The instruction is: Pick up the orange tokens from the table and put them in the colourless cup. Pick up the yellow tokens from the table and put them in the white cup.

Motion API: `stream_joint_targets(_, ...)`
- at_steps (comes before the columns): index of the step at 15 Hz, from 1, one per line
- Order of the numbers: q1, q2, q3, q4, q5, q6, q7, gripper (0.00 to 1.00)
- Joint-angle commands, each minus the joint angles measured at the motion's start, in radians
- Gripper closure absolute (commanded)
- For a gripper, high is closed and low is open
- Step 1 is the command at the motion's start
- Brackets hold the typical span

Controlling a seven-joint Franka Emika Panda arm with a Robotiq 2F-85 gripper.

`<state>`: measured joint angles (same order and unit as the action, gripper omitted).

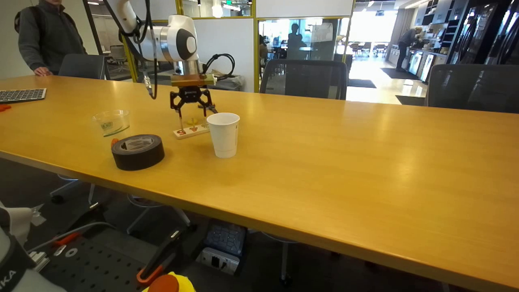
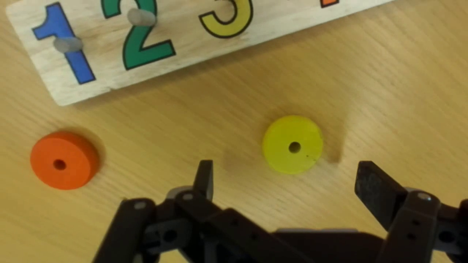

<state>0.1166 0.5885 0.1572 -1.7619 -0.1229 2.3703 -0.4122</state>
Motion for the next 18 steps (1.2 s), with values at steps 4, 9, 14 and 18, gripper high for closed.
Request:
stream_joint_targets(4,-0.009,0.031,0.006,0.059,0.0,-0.095,-0.004,0.0)
stream_joint_targets(9,-0.015,0.035,0.009,0.066,0.01,-0.12,-0.005,0.0)
stream_joint_targets(14,-0.019,0.037,0.011,0.067,0.014,-0.116,-0.005,0.49)
stream_joint_targets(18,-0.019,0.027,0.004,0.074,0.012,-0.129,0.015,0.8)
